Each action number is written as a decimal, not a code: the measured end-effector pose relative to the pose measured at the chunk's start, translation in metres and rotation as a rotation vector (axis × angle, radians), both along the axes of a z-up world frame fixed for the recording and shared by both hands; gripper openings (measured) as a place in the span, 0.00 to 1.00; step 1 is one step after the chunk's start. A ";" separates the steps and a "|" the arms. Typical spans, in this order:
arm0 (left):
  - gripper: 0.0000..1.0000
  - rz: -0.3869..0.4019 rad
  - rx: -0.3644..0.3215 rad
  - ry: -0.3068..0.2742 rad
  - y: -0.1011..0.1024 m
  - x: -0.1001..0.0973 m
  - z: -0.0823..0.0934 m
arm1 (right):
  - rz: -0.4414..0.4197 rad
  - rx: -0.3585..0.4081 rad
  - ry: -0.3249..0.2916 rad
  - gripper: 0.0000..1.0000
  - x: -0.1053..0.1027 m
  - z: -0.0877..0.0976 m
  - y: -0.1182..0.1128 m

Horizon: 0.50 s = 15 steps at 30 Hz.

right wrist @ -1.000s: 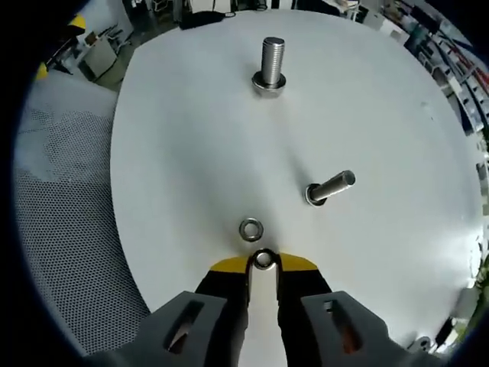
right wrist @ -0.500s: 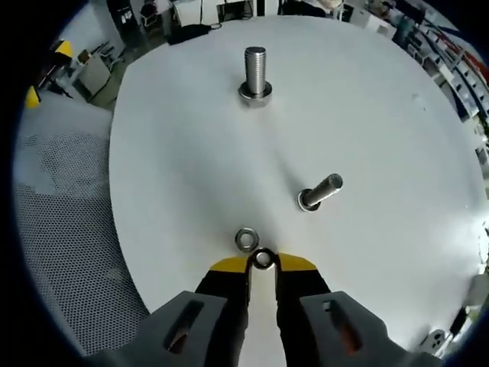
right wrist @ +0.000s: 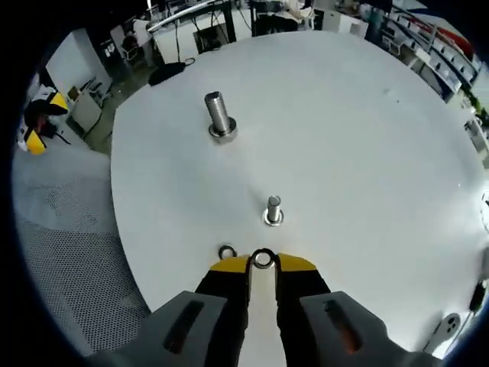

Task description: Place the washer onto the threaded stud by aligning its center hole with the stud, sliding it down to the base, and recovering from edge contact or off-axis alignment until the washer reaches the visible bottom stop.

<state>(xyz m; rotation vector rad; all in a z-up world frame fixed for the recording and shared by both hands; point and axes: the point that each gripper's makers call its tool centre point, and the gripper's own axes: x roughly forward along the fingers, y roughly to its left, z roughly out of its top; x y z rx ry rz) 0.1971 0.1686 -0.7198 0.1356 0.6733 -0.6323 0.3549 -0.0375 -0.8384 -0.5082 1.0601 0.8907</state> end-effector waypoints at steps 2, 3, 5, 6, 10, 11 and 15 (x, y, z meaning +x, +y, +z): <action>0.31 0.005 0.001 -0.002 0.001 0.000 0.000 | 0.006 0.016 -0.022 0.13 0.004 0.008 0.002; 0.31 0.007 0.000 -0.002 0.001 0.000 0.000 | 0.019 0.021 -0.043 0.13 0.006 0.013 0.005; 0.31 0.011 0.004 -0.002 0.001 0.000 0.000 | 0.030 0.025 -0.054 0.13 0.008 0.019 0.009; 0.31 0.012 0.010 -0.001 0.002 0.000 0.000 | 0.035 0.027 -0.063 0.13 0.010 0.021 0.010; 0.31 0.023 0.013 -0.013 0.004 0.002 0.001 | 0.053 0.031 -0.091 0.13 0.013 0.030 0.018; 0.31 0.025 0.011 -0.018 0.004 0.002 0.003 | 0.063 0.024 -0.100 0.13 0.014 0.031 0.019; 0.31 0.016 0.017 -0.010 0.003 0.001 0.001 | 0.079 0.022 -0.109 0.13 0.020 0.032 0.024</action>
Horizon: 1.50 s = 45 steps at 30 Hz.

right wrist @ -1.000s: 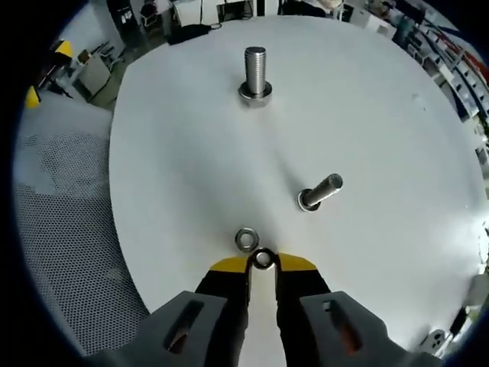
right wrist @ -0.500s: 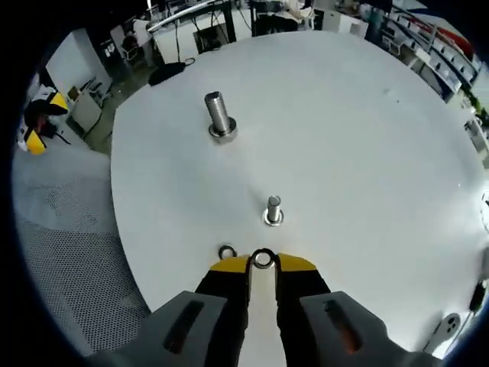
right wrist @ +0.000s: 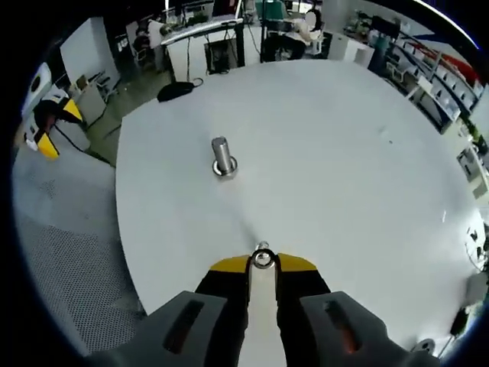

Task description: Place the washer onto the threaded stud by aligning its center hole with the stud, sliding it down to the base, and recovering from edge contact or off-axis alignment until the washer reaches the visible bottom stop.

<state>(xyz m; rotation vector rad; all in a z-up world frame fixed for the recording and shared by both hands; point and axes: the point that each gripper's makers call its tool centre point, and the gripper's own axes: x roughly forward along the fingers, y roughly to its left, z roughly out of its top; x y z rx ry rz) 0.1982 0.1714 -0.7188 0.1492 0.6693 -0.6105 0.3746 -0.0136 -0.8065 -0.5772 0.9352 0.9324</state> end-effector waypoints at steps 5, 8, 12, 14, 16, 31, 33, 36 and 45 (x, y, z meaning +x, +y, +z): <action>0.31 0.008 -0.003 -0.004 0.001 0.001 0.001 | 0.005 -0.014 0.009 0.13 0.006 -0.004 0.001; 0.31 0.009 -0.001 -0.004 0.001 0.001 0.000 | 0.005 -0.013 0.019 0.13 0.007 -0.005 0.003; 0.31 0.007 0.001 -0.002 0.001 0.001 0.000 | 0.030 -0.029 0.025 0.13 0.004 -0.008 0.006; 0.31 0.007 0.000 0.000 0.001 0.001 0.000 | 0.035 -0.038 0.031 0.14 0.003 -0.011 0.005; 0.31 0.008 0.002 0.000 0.001 0.001 0.000 | 0.033 -0.041 0.036 0.14 0.004 -0.013 0.004; 0.31 0.012 0.004 0.012 0.002 0.000 -0.003 | 0.047 -0.086 0.082 0.14 0.007 -0.038 0.006; 0.31 0.010 0.005 0.017 0.002 0.000 -0.004 | 0.048 -0.097 0.087 0.14 0.008 -0.043 0.006; 0.31 0.014 0.006 0.030 0.003 -0.002 -0.006 | 0.042 -0.112 0.099 0.14 0.008 -0.053 0.004; 0.31 0.012 0.009 0.040 0.002 -0.002 -0.008 | 0.053 -0.122 0.089 0.14 0.007 -0.058 0.009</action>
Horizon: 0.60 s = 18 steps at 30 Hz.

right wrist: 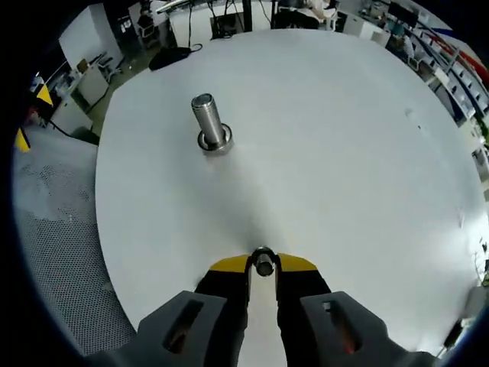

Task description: Place the washer onto the threaded stud by aligning its center hole with the stud, sliding it down to the base, and recovering from edge contact or off-axis alignment until the washer reaches the visible bottom stop.

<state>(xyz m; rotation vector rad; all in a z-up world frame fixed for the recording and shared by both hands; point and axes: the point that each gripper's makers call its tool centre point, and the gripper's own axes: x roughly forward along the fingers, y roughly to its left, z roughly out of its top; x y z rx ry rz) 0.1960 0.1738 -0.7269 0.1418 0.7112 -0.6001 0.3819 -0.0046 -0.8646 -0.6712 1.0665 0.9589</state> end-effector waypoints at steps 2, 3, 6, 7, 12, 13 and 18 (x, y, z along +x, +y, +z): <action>0.31 0.000 -0.002 -0.001 0.000 0.000 0.000 | -0.022 0.007 0.007 0.14 -0.001 0.001 0.000; 0.31 0.002 -0.002 -0.002 0.000 0.000 0.001 | -0.039 0.015 0.017 0.14 0.000 -0.001 0.000; 0.31 0.012 -0.004 -0.001 0.001 0.001 0.001 | -0.044 0.021 0.021 0.14 0.000 -0.003 0.001; 0.31 0.013 -0.003 -0.002 0.002 0.001 0.001 | -0.043 0.018 0.018 0.15 0.000 -0.003 0.001; 0.31 0.005 0.009 0.006 0.001 0.000 -0.001 | -0.067 0.032 0.035 0.18 -0.003 -0.001 -0.001; 0.31 0.004 0.010 0.009 0.001 -0.001 -0.001 | -0.080 0.044 0.020 0.20 -0.001 0.001 0.000; 0.31 0.007 0.015 0.008 0.002 0.000 -0.002 | -0.078 0.056 0.018 0.21 -0.004 0.005 -0.005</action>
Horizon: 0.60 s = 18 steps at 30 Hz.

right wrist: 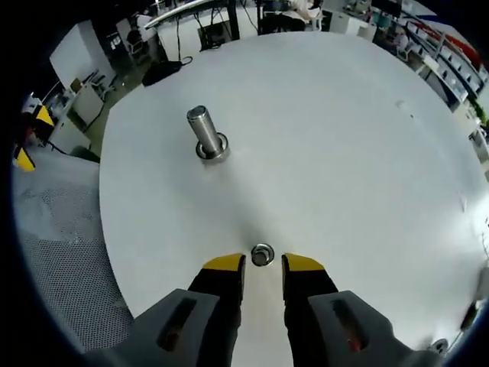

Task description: Place the washer onto the threaded stud by aligning its center hole with the stud, sliding it down to the base, and recovering from edge contact or off-axis alignment until the washer reaches the visible bottom stop.

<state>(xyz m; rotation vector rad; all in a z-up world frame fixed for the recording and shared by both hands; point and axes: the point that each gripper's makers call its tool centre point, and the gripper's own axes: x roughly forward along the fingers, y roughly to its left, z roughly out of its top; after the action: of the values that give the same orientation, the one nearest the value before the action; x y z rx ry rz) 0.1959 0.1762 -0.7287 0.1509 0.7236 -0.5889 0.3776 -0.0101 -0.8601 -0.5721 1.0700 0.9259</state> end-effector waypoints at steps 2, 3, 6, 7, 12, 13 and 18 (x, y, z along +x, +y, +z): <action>0.31 0.001 0.004 -0.001 0.001 0.000 0.000 | -0.004 0.006 -0.003 0.21 -0.002 0.002 -0.004; 0.30 0.002 0.005 -0.002 0.001 0.000 0.000 | -0.006 0.011 -0.004 0.21 -0.004 0.003 -0.006; 0.29 0.007 0.005 -0.001 0.002 0.001 0.000 | -0.017 0.020 -0.009 0.21 -0.008 0.005 -0.014; 0.29 0.008 0.006 0.000 0.002 0.001 0.000 | -0.020 0.026 -0.016 0.21 -0.009 0.006 -0.015; 0.28 0.015 0.007 0.007 0.002 0.000 -0.001 | -0.007 0.069 -0.030 0.21 -0.020 0.009 -0.017; 0.28 0.017 0.007 0.007 0.003 0.000 -0.001 | 0.000 0.069 -0.028 0.21 -0.023 0.008 -0.017; 0.28 0.017 0.011 0.005 0.003 0.001 -0.001 | 0.049 0.079 -0.007 0.21 -0.042 0.000 -0.017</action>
<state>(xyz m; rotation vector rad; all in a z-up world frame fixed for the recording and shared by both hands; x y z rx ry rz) 0.1968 0.1796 -0.7300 0.1537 0.7329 -0.5697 0.3353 -0.0269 -0.8605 -0.5380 1.0123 1.0035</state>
